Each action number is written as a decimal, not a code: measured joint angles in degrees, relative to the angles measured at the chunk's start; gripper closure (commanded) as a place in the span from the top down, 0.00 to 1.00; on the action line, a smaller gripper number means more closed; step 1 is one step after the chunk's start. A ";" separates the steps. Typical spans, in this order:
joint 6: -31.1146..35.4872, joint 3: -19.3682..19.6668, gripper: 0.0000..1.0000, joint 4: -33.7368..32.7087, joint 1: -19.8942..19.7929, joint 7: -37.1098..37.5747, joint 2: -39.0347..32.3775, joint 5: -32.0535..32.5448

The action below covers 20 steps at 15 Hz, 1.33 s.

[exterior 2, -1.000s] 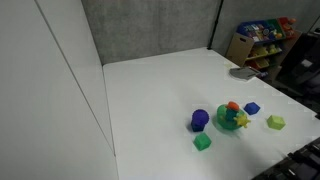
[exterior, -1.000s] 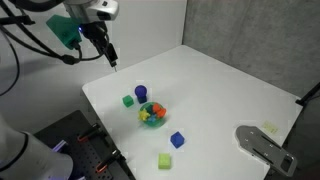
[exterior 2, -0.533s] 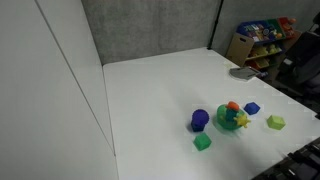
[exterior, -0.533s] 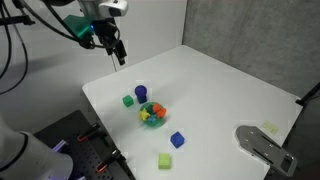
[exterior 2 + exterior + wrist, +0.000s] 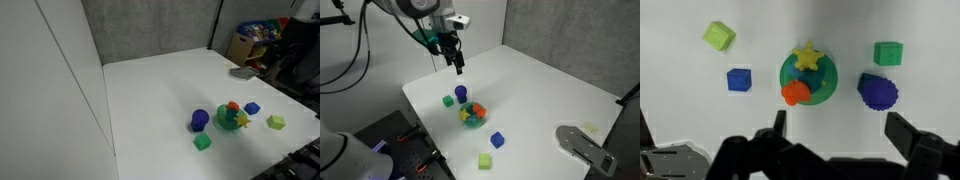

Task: Remove the orange object from the bowl

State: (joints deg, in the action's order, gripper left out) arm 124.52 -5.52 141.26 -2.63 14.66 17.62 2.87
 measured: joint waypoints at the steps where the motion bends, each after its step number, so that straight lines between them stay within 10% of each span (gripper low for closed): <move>1: 0.78 0.02 1.00 -0.72 -0.57 1.50 -2.10 1.01; 10: 9.61 3.42 1.00 -6.67 -1.97 12.79 -19.14 7.11; 20: 21.15 6.50 1.00 -10.33 0.16 12.08 -33.60 -0.39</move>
State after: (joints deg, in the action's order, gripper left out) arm 145.67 0.98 130.92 -2.47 26.74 -15.98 2.48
